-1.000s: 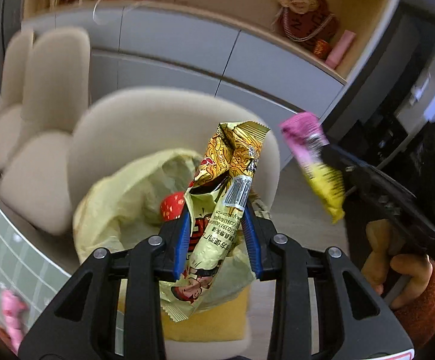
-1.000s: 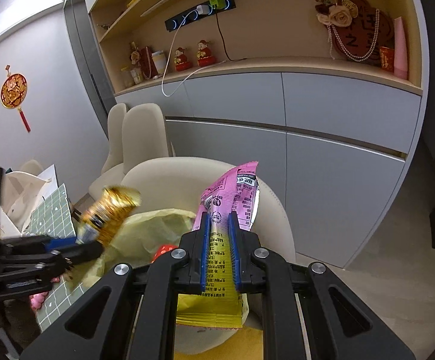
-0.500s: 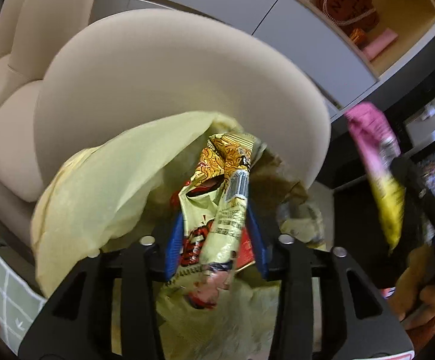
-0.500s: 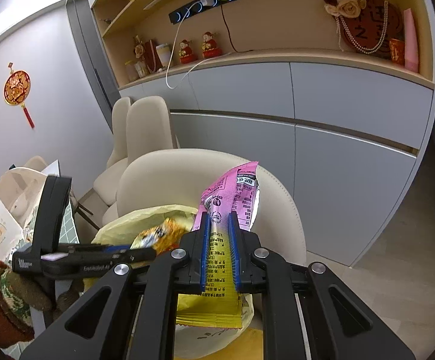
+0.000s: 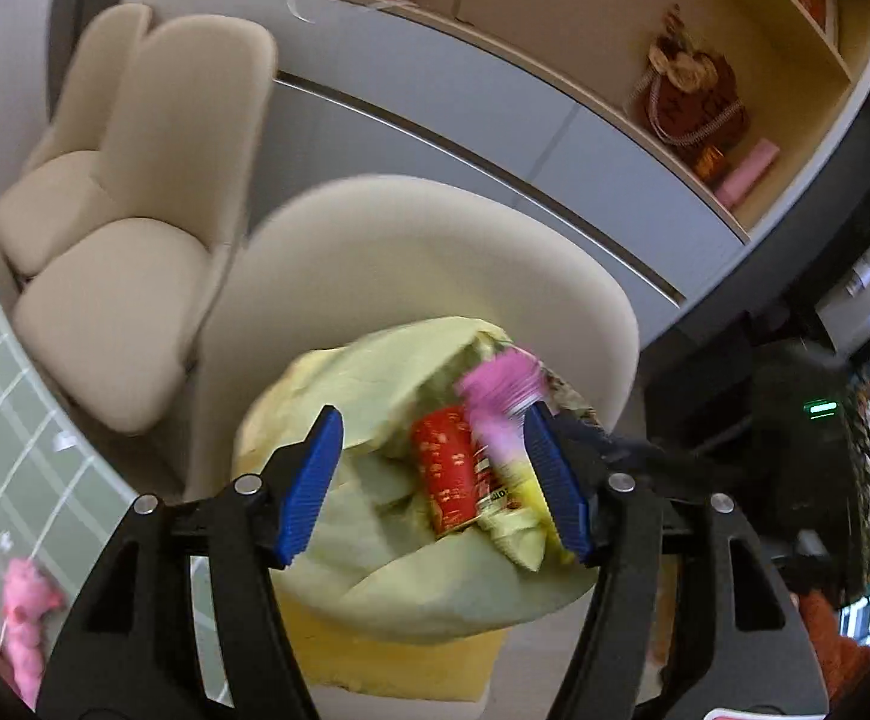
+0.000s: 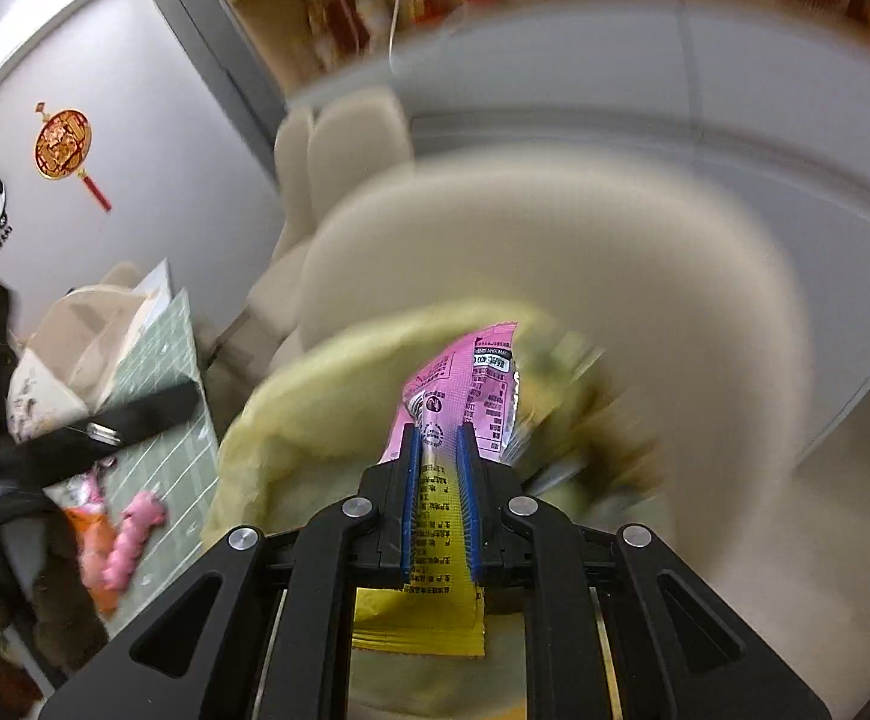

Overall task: Collect trash
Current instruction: 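Lower the pink-yellow wrapper into the yellow bag and open the right gripper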

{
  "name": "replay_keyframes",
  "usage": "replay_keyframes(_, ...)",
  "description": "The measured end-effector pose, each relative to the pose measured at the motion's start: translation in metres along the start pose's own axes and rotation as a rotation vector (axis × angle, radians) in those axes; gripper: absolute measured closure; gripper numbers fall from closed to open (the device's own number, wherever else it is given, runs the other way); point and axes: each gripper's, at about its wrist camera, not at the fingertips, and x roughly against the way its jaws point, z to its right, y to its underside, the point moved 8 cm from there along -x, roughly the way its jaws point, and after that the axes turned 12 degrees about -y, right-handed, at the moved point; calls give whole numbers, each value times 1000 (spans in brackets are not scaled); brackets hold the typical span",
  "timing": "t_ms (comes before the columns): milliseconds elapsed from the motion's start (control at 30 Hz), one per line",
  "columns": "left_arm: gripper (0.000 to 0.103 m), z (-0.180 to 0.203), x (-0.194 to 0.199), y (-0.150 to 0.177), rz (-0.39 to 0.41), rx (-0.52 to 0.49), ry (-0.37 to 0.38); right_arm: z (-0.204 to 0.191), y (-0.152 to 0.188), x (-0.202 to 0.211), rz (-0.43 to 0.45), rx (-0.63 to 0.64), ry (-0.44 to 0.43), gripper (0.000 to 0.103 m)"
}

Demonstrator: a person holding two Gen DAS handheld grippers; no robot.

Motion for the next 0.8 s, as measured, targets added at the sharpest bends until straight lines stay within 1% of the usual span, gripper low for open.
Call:
replay_keyframes(67,44,-20,10,3,9,16,-24,-10,11,-21,-65,30,-3,90)
replay_keyframes(133,44,-31,17,7,12,21,-48,-14,19,-37,-116,63,16,90)
replay_keyframes(167,43,-36,21,10,15,20,-60,-13,22,-41,-131,75,43,90)
replay_keyframes(267,44,-44,29,18,16,14,-88,-5,25,-42,-132,63,83,90)
replay_keyframes(333,44,-48,32,25,12,19,-100,-1,25,-36,-115,42,82,90)
replay_keyframes(400,44,-55,36,34,4,32,-100,-2,25,-29,-84,24,49,89)
replay_keyframes(467,43,-62,41,42,-3,50,-98,-1,26,-18,-58,18,41,85)
replay_keyframes(500,43,-67,43,46,-4,56,-97,-3,25,-13,-41,20,41,77)
replay_keyframes(533,44,-71,47,49,-6,63,-97,-5,25,-9,-26,21,40,66)
replay_keyframes(567,44,-73,49,51,-7,67,-96,-8,25,-3,-5,24,40,63)
replay_keyframes(800,44,-92,78,71,19,42,-126,-23,30,49,132,34,121,62)
